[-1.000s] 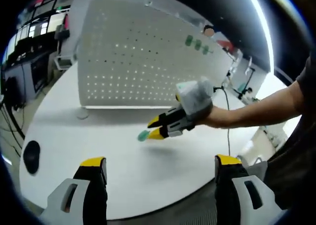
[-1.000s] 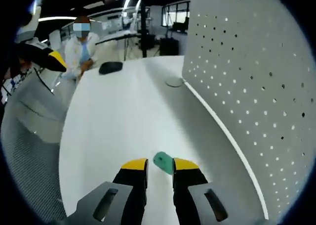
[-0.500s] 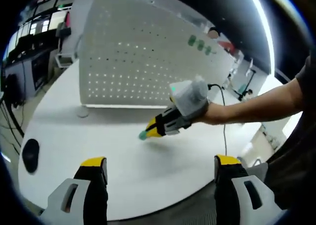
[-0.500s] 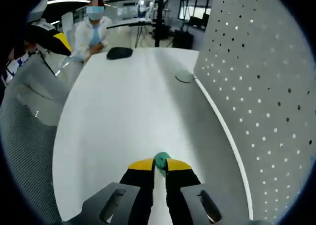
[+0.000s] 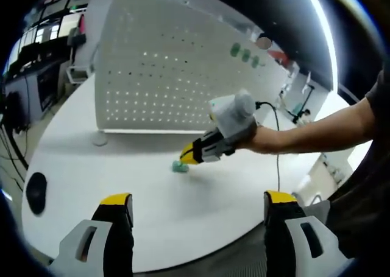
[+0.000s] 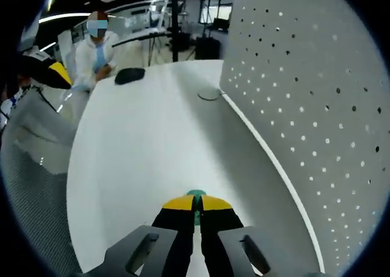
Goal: Insert the hook assembly into the mounting plate slot until the hook locks in place.
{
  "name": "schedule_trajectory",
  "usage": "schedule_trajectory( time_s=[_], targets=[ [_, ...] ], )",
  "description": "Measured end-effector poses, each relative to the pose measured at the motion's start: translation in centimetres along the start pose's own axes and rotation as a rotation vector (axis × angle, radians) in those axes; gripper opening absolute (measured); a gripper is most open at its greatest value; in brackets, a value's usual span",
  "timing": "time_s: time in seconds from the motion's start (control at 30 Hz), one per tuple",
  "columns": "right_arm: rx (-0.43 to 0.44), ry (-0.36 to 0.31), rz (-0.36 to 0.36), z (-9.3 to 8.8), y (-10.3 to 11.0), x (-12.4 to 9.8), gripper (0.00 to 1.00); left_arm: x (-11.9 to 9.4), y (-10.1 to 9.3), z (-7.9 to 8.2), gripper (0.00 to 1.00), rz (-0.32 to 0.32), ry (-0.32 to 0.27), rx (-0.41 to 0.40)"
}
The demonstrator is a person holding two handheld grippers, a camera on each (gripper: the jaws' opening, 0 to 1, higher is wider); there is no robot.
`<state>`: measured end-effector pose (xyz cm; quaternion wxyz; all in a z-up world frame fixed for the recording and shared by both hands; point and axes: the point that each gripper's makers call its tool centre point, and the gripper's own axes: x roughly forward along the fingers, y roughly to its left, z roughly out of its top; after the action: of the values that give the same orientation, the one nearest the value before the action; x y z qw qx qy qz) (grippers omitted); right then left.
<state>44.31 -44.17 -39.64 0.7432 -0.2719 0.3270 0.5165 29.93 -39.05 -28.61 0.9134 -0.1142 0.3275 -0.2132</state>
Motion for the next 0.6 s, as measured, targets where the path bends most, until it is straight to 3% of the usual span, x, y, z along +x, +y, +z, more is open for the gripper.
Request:
schedule_trajectory(
  time_s=[0.27,0.3,0.47,0.6],
  targets=[
    [0.104,-0.033,-0.037,-0.1,-1.3,-0.8,0.00,-0.1,-0.6,0.7,0.92,-0.011,-0.025,0.007],
    [0.154,-0.043,-0.040,-0.1,-1.4,-0.9,0.00,-0.2,-0.7,0.8,0.92,-0.013,-0.028,0.008],
    [0.145,-0.063,-0.060,0.2,-1.5,-1.8,0.00,-0.2,-0.8,0.9,0.93,-0.014,-0.030,0.017],
    [0.190,-0.095,-0.083,0.2,-1.8,-3.0,0.00,-0.2,-1.2,1.2,0.93,-0.022,-0.033,0.029]
  ],
)
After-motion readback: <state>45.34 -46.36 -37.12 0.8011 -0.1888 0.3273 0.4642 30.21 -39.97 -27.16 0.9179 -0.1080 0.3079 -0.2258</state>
